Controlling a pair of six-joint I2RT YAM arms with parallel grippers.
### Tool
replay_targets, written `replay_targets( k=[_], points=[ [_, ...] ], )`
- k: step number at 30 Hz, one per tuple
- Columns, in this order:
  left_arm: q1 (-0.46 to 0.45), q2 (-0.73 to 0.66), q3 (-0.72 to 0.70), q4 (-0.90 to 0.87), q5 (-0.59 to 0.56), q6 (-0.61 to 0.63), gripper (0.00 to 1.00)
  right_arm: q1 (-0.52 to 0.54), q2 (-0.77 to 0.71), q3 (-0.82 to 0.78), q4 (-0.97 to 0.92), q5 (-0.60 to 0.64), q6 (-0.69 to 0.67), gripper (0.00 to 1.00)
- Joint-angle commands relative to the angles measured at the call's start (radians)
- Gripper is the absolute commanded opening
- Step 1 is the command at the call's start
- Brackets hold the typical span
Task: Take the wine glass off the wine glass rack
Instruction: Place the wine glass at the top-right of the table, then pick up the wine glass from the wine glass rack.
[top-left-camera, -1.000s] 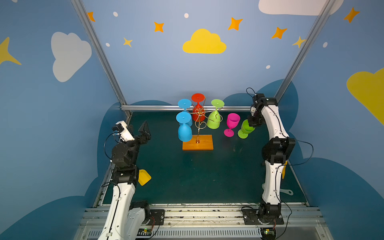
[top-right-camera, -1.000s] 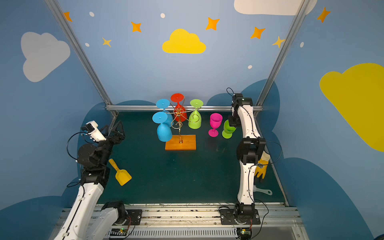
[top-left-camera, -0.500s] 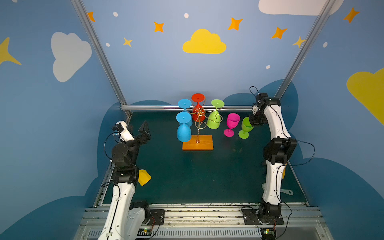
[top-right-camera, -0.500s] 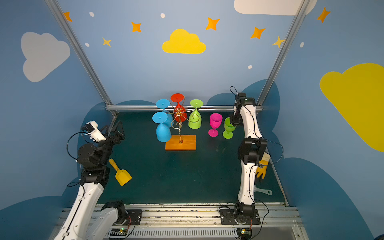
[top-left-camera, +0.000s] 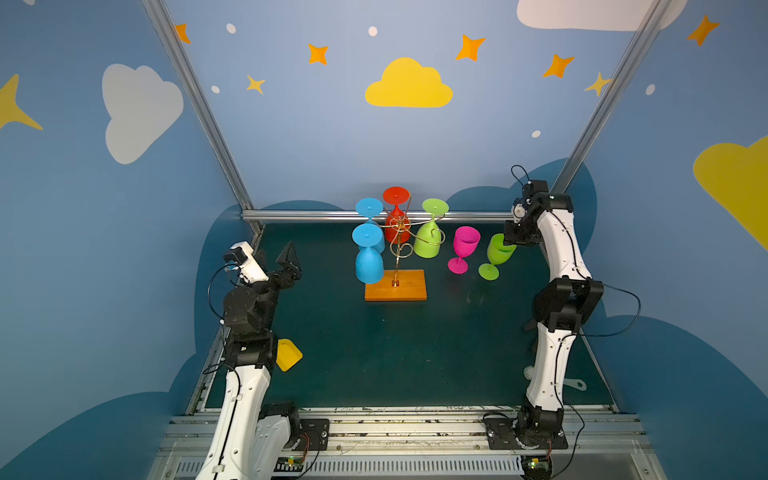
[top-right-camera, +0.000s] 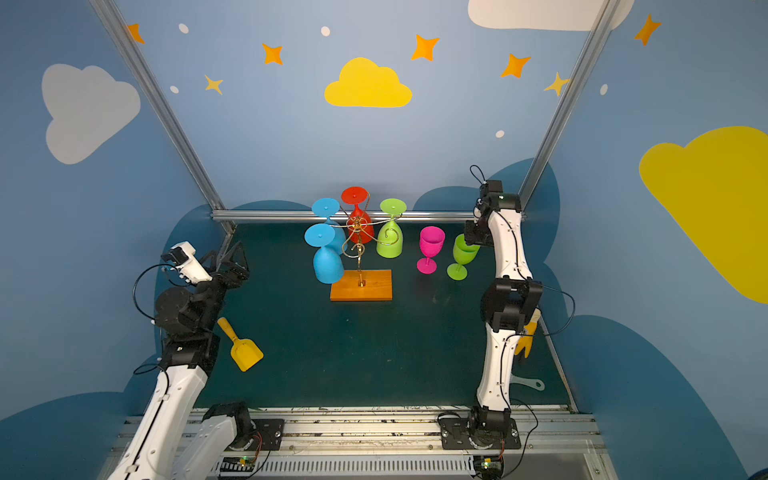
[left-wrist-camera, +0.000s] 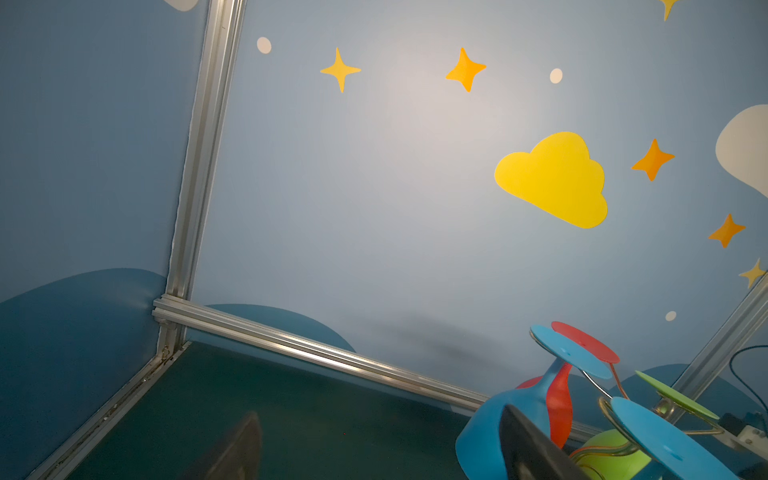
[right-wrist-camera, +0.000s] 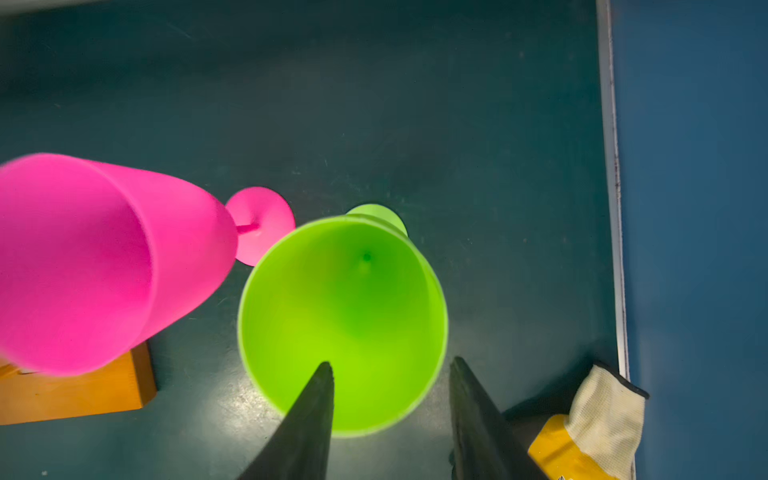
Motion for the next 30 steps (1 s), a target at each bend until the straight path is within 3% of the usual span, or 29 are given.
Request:
replay_targets(
  k=[1, 6, 10, 13, 17, 20, 24, 30],
  points=[
    [0.005, -0.009, 0.003, 0.000, -0.009, -0.007, 0.88, -0.021, -0.073, -0.028, 0.041, -0.015, 0.024, 0.48],
    [0.005, -0.009, 0.004, -0.004, -0.010, -0.020, 0.88, -0.039, -0.141, -0.045, 0.044, -0.066, 0.052, 0.50],
    [0.006, -0.006, 0.015, -0.021, 0.008, -0.034, 0.88, -0.038, -0.232, -0.103, 0.061, -0.213, 0.138, 0.50],
    [0.008, -0.001, 0.031, -0.045, 0.030, -0.049, 0.88, -0.022, -0.372, -0.302, 0.197, -0.281, 0.170, 0.50],
    [0.011, 0.015, 0.058, -0.077, 0.078, -0.073, 0.87, 0.001, -0.632, -0.696, 0.565, -0.370, 0.155, 0.54],
    [0.014, 0.033, 0.083, -0.100, 0.132, -0.098, 0.87, 0.018, -0.810, -0.928, 0.801, -0.372, 0.222, 0.62],
    [0.017, 0.042, 0.108, -0.142, 0.175, -0.134, 0.86, 0.047, -0.944, -1.021, 0.887, -0.393, 0.224, 0.66],
    [0.017, 0.049, 0.163, -0.215, 0.353, -0.177, 0.86, 0.106, -1.042, -1.086, 0.937, -0.431, 0.207, 0.70]
  ],
)
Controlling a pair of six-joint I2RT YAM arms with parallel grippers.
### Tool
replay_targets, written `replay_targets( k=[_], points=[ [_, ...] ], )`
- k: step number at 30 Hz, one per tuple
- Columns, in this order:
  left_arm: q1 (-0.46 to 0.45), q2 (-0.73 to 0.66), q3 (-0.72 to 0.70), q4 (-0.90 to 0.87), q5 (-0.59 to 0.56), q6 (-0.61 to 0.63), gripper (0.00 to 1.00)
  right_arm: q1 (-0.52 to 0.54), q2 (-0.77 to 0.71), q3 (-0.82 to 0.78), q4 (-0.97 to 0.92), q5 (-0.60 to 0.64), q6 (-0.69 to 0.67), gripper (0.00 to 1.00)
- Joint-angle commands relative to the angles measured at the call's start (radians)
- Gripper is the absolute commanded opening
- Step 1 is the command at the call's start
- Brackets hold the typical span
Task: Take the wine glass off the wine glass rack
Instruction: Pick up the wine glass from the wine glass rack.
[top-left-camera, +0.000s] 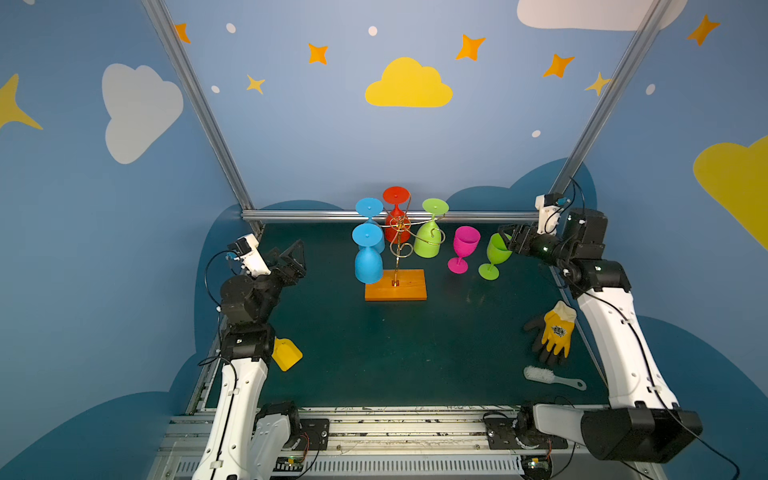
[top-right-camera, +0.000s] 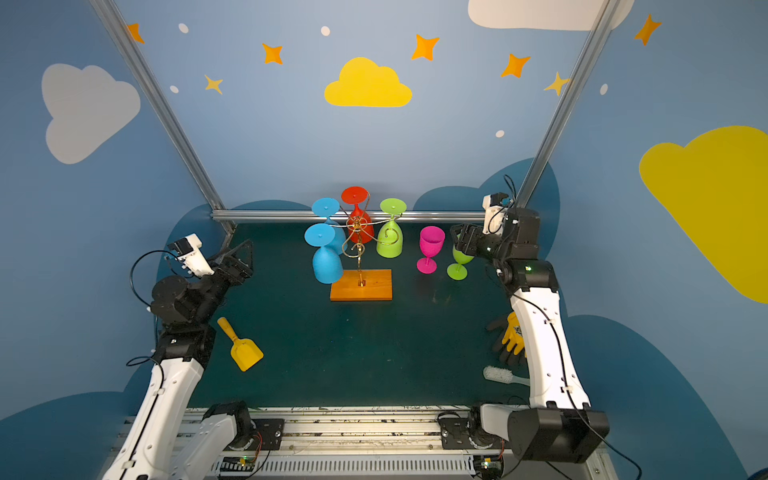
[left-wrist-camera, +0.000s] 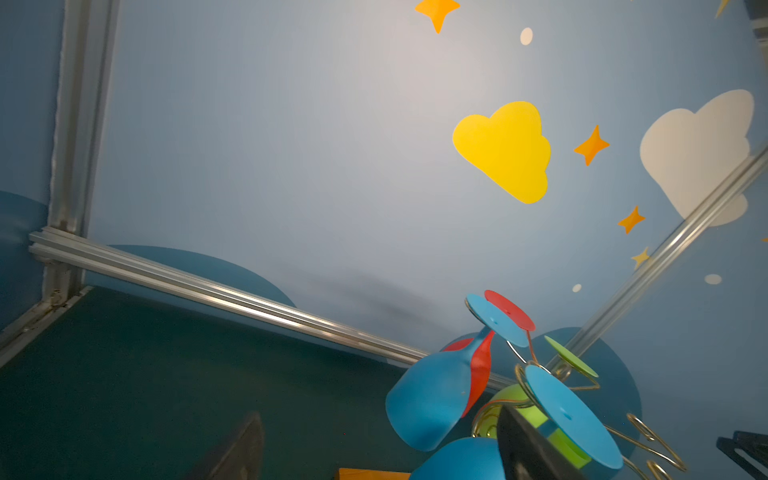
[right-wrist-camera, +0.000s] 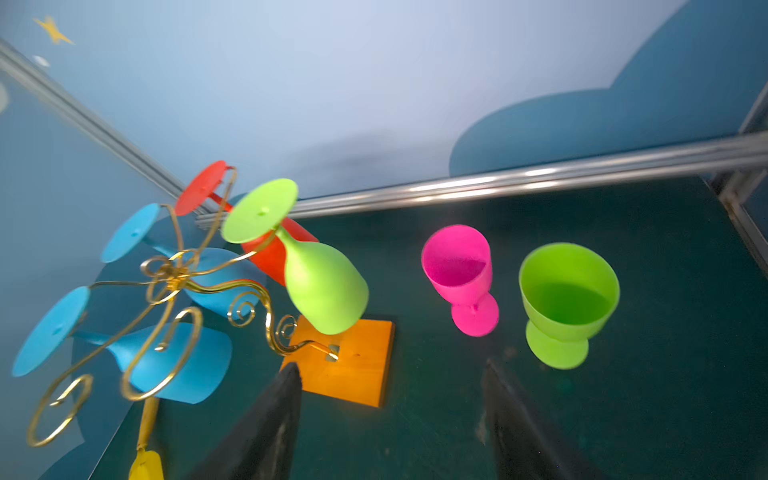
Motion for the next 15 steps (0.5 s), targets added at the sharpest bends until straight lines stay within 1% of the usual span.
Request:
replay_targets(
  k=[1, 3, 8, 12, 15],
  points=[
    [0.005, 0.008, 0.063, -0.076, 0.147, -0.034, 0.86, 0.037, -0.059, -0.076, 0.126, -0.036, 0.002, 0.70],
    [0.005, 0.022, 0.104, -0.133, 0.219, -0.041, 0.85, 0.060, -0.103, -0.142, 0.186, -0.029, 0.001, 0.71],
    [0.006, 0.094, 0.196, -0.197, 0.430, -0.105, 0.79, 0.079, -0.139, -0.198, 0.230, -0.070, -0.005, 0.73],
    [0.006, 0.153, 0.230, -0.151, 0.575, -0.197, 0.74, 0.095, -0.152, -0.224, 0.258, -0.102, -0.008, 0.74],
    [0.005, 0.183, 0.244, -0.116, 0.647, -0.246, 0.72, 0.108, -0.153, -0.237, 0.273, -0.126, -0.009, 0.75]
  ],
)
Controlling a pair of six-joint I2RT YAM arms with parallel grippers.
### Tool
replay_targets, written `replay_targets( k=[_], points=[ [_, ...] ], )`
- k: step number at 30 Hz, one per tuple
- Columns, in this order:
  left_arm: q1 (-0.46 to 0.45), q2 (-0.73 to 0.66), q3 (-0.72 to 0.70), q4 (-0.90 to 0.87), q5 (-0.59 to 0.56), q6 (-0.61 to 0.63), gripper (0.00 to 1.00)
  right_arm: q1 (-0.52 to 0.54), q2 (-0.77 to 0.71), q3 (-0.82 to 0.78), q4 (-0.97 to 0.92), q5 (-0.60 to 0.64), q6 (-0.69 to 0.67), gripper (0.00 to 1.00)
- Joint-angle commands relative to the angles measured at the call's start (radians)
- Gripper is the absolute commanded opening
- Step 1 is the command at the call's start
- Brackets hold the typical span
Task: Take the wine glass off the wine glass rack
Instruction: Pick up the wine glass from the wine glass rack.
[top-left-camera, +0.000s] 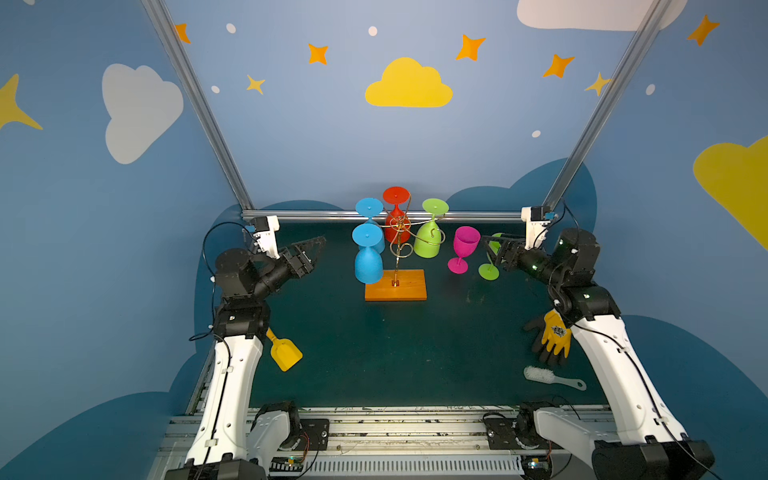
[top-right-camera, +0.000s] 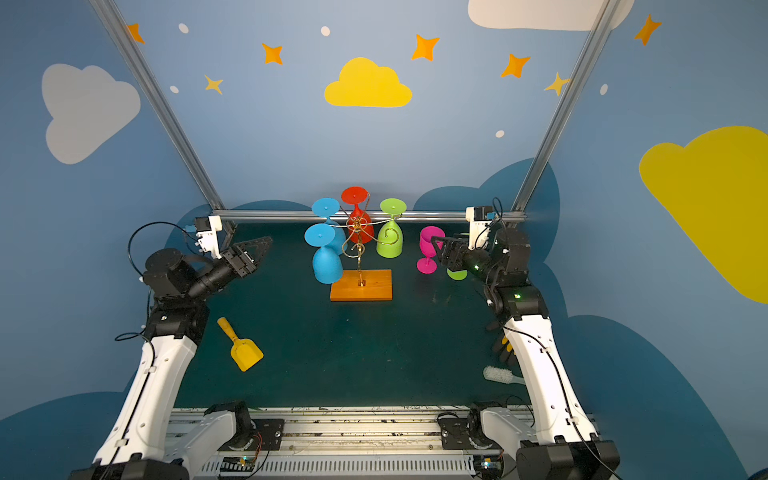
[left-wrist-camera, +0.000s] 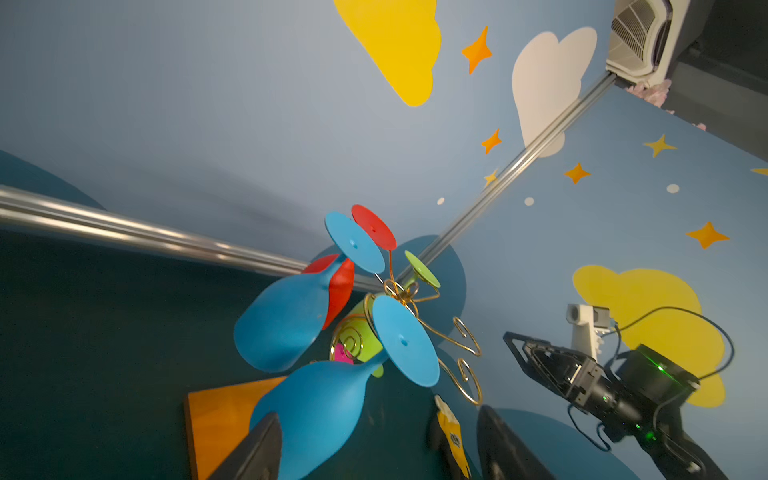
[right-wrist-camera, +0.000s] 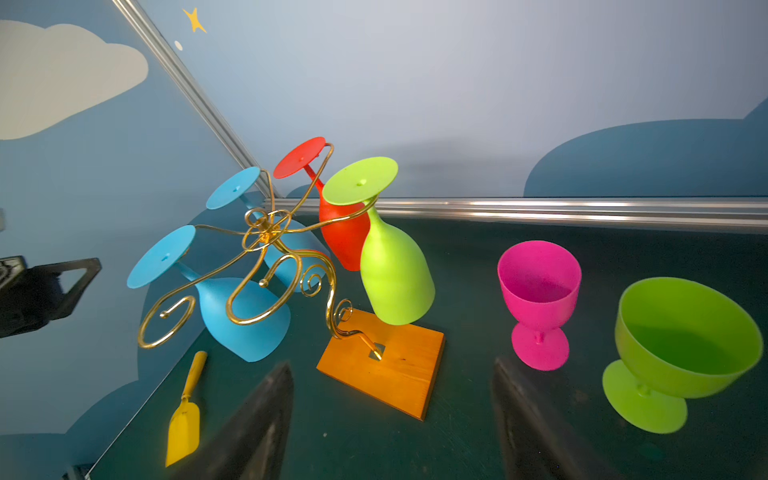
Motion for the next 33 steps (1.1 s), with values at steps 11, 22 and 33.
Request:
replay_targets(
  k=[11, 22, 33],
  points=[
    [-0.078, 0.101, 0.087, -0.017, 0.174, -0.053, 0.66, 0.067, -0.024, -0.021, 0.070, -0.054, -0.020, 0.76],
    [-0.153, 0.212, 0.148, -0.026, 0.161, -0.030, 0.57, 0.093, -0.038, -0.027, 0.056, -0.051, -0.023, 0.76],
    [-0.198, 0.299, 0.203, 0.000, 0.165, -0.032, 0.50, 0.104, -0.035, -0.031, 0.048, -0.041, -0.033, 0.76]
  ],
)
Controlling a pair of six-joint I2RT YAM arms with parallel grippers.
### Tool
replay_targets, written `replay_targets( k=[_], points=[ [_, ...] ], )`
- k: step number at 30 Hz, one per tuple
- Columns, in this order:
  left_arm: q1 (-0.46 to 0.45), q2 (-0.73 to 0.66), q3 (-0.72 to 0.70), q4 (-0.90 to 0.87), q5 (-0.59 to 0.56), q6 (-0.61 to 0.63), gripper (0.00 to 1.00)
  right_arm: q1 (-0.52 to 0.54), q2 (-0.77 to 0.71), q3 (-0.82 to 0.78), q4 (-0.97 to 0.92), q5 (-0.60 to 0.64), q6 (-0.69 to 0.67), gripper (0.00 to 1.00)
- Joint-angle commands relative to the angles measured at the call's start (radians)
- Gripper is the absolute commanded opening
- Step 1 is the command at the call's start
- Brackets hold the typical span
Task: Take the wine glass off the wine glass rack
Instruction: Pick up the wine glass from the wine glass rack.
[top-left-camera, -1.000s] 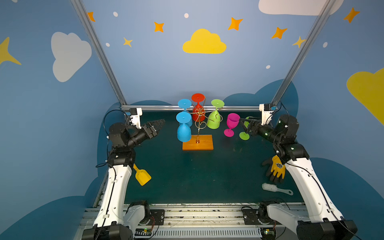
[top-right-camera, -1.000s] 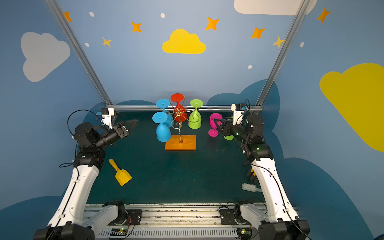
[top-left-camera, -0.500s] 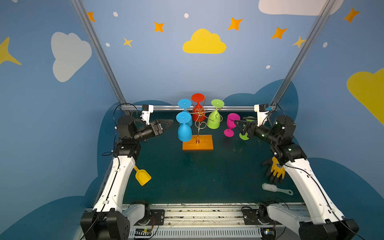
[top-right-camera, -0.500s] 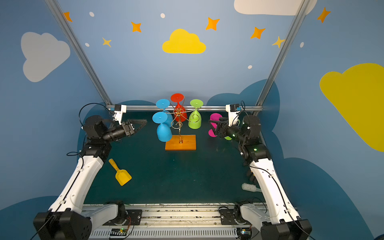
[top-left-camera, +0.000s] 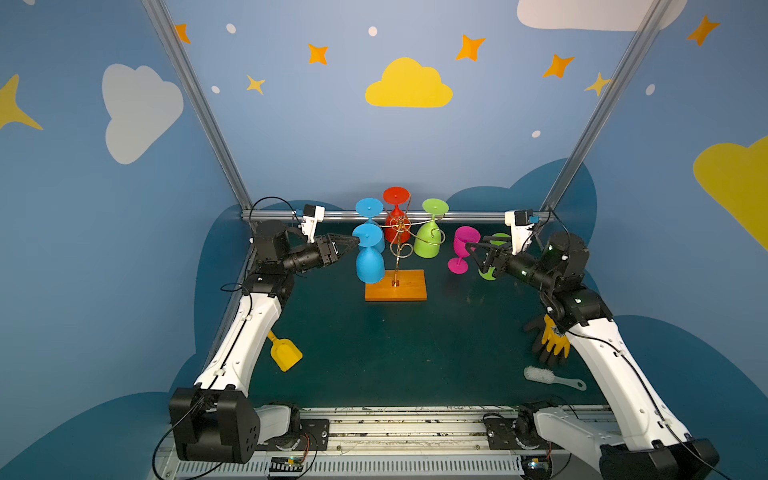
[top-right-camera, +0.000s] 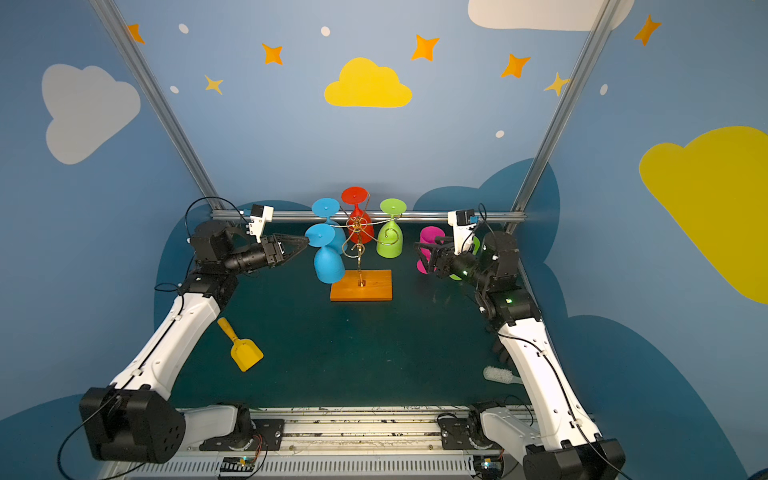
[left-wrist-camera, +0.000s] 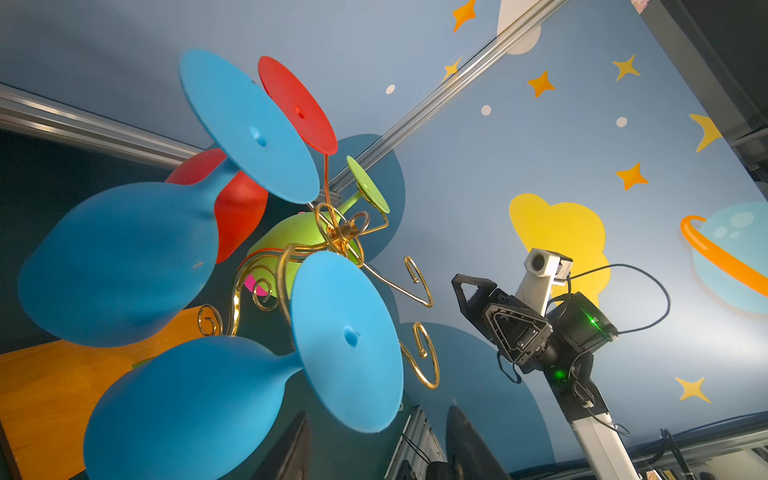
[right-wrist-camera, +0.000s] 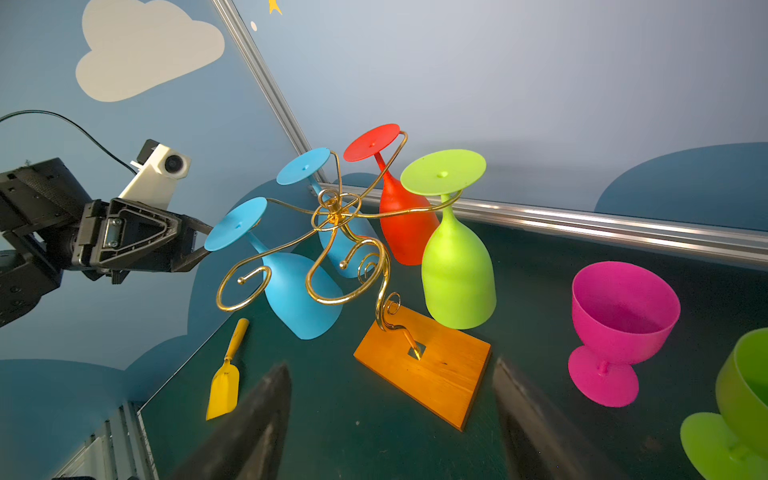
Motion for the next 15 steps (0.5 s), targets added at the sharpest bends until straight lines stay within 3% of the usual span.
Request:
replay_targets(
  k=[1, 15],
  points=[
    [-0.010, 0.022, 0.034, 0.020, 0.016, 0.018, 0.50, 0.006, -0.020, -0.009, 0.004, 0.000, -0.011, 0.76],
    [-0.016, 0.080, 0.064, 0.043, 0.024, -0.010, 0.36, 0.009, -0.037, -0.019, -0.004, 0.013, -0.015, 0.76]
  ],
)
